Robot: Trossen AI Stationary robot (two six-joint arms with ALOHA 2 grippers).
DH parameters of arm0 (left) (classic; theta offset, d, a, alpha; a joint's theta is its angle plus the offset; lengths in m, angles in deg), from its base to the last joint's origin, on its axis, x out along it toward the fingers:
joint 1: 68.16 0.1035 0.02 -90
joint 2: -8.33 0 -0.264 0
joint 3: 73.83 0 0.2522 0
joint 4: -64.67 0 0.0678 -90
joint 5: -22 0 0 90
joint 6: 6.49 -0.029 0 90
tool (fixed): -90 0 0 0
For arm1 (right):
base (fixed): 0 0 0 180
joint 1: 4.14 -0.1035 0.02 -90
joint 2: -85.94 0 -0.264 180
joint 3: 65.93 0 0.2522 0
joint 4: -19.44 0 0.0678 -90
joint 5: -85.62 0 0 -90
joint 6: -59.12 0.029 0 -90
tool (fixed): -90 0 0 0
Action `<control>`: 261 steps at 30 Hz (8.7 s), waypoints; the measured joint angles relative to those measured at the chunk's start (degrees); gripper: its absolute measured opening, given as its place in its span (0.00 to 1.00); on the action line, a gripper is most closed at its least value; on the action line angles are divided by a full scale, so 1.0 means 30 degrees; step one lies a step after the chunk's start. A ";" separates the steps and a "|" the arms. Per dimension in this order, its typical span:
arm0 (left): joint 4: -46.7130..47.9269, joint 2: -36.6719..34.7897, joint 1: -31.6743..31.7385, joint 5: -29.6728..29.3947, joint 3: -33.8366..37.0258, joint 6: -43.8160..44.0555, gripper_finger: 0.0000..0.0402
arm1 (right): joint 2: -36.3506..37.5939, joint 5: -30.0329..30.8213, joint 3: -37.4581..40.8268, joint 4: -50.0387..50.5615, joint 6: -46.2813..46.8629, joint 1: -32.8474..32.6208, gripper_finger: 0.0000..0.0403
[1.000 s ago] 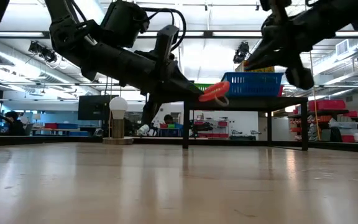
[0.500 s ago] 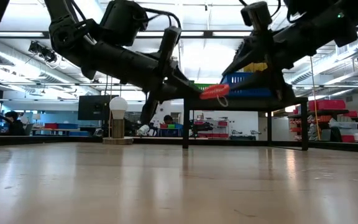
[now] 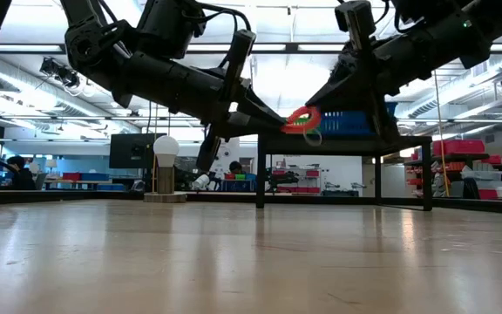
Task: Pick & Place Office Desk Supplies
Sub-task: Put the orange spiral keychain into the red bin, then put the yellow crayon box into the blue bin
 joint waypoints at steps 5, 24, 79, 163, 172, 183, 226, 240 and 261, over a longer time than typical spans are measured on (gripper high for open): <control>-0.0106 0.0000 0.0175 -0.0433 -0.0327 -0.0465 0.10 | 0.0228 -0.0064 0.0000 -0.0113 -0.0697 0.0007 0.02; -0.1591 0.0000 0.0711 -0.0129 -0.0455 -0.1434 0.02 | 0.1237 -0.1246 0.0008 0.1139 -0.0512 0.1171 0.28; -0.2682 -0.4430 0.3434 0.0500 0.2984 -0.7553 0.02 | 0.6635 0.2593 -1.2311 1.8761 -1.3911 0.9984 0.06; -0.2682 -0.4357 0.2465 -0.0173 0.2955 -0.8626 0.03 | 0.1856 -0.9362 -0.6668 2.8752 -2.3870 -0.4542 0.42; -0.1548 -0.4342 0.2047 -0.0094 0.2955 -0.8715 0.03 | 0.0976 -0.8587 -0.3094 2.0924 -2.5640 -0.5724 0.41; -0.1242 -0.4342 0.1996 -0.0027 0.2955 -0.8543 0.03 | -0.3223 -0.9090 -0.2980 2.0161 -2.9734 -0.5692 0.40; 0.0210 -0.5049 0.3890 0.9966 0.1513 -0.1311 0.24 | 0.1234 0.5743 -1.1347 2.3491 -0.0264 -0.3498 0.03; 0.8225 -0.5020 0.2222 0.5634 -0.3682 -0.3846 0.76 | 0.0364 0.5965 -1.4098 2.4662 -0.3889 -0.1053 0.03; 0.9071 -0.5034 0.2251 0.7213 -0.4506 -0.3411 0.59 | 0.0357 0.5726 -1.4098 2.2500 -0.4229 -0.0532 0.03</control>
